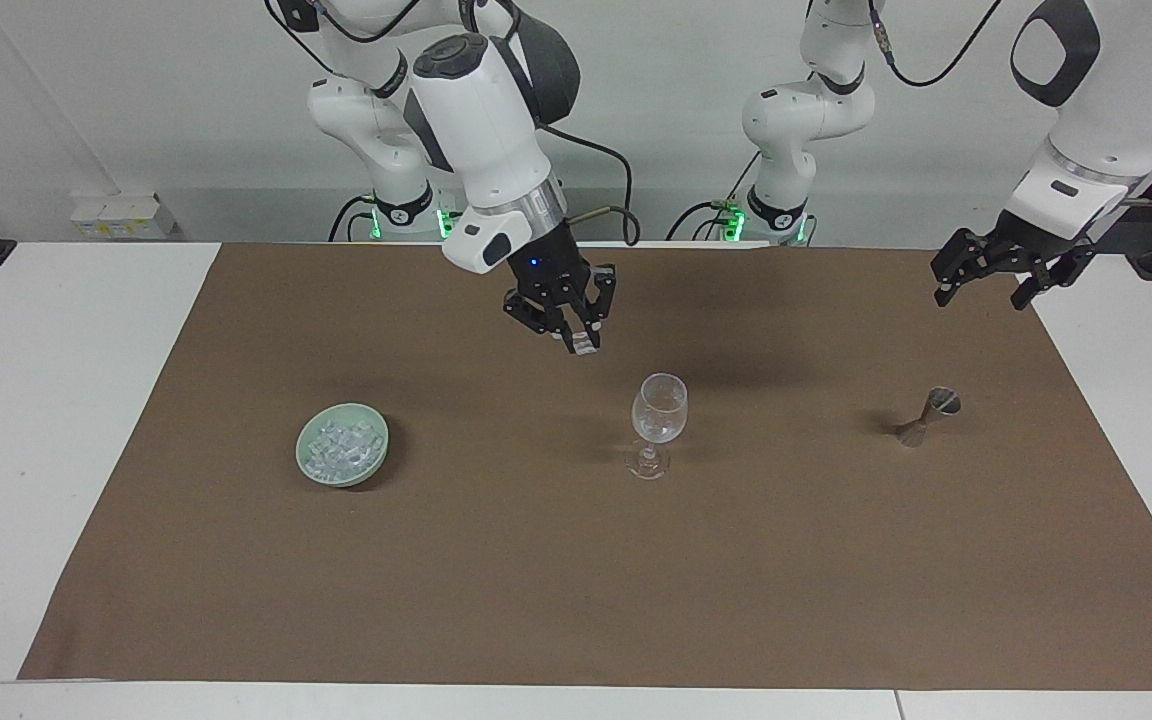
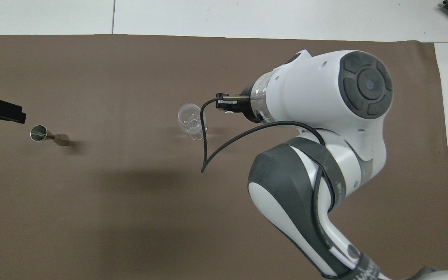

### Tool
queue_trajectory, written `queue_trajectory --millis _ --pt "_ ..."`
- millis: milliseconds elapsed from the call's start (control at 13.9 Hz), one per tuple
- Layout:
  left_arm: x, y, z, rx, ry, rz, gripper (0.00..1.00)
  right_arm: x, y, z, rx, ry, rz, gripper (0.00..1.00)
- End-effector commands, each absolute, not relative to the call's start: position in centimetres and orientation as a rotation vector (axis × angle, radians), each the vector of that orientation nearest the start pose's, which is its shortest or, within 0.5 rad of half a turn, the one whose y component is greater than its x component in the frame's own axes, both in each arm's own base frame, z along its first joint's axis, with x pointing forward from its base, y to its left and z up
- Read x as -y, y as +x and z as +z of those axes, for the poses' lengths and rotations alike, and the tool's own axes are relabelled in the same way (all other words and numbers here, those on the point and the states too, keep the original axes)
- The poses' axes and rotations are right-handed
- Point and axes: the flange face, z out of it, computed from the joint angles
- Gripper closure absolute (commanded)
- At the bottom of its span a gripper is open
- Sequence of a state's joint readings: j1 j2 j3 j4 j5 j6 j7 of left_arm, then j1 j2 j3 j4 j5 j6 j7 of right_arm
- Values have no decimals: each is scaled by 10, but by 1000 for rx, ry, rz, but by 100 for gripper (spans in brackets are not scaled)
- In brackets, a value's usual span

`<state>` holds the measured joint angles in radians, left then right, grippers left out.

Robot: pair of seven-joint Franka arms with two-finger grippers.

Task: Pour wine and add ice with both arms
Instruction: 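Carry the ice over the wine glass with the right gripper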

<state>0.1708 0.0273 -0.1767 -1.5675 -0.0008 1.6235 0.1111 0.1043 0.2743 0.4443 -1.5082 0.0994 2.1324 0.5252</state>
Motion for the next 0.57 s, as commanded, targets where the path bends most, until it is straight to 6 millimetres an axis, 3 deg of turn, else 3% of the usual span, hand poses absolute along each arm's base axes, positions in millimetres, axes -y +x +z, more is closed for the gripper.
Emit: queue_trajectory --millis 0,215,502 --pt "8 557 627 -177 -3113 -61 0 -359 597 554 -109 -2717 -341 100" --pt "1 563 639 -161 -3116 -114 0 -394 594 532 -99 -2725 -400 100" --pt "-5 574 633 -134 -3127 -161 0 -410 591 517 -79 -2754 -400 100"
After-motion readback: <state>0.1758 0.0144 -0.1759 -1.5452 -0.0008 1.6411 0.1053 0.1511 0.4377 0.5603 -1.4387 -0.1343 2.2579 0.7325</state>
